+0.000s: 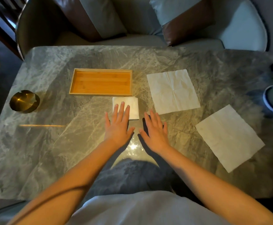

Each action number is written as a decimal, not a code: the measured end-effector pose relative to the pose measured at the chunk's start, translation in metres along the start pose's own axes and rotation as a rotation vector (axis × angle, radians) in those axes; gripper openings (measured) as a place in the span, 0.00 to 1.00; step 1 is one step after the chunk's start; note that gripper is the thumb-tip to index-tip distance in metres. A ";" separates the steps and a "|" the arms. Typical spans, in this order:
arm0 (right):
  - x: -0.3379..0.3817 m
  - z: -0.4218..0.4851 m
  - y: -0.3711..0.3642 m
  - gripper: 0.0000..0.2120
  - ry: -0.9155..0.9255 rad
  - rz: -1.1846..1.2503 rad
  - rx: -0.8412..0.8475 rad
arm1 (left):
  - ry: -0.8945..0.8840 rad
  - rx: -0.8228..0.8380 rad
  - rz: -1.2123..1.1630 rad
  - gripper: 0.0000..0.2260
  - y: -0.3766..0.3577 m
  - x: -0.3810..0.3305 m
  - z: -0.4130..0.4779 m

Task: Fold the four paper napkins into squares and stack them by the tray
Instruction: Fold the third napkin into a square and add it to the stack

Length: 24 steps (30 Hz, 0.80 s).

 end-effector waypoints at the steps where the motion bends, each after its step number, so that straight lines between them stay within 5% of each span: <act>1: -0.005 -0.005 0.002 0.33 0.009 -0.034 0.004 | -0.013 0.002 -0.005 0.35 0.001 -0.006 0.001; 24: -0.237 -0.122 0.052 0.33 -0.215 -0.097 0.041 | -0.232 0.142 -0.003 0.36 -0.061 -0.246 0.002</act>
Point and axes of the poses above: each hand's wrist, its own z-axis towards the middle knuckle, its own y-axis out of the back of the hand, x = y × z, the point moved 7 cm from there along z, towards the middle knuckle, and after that the axes turned 4 degrees about -y, right-handed, at the moved point
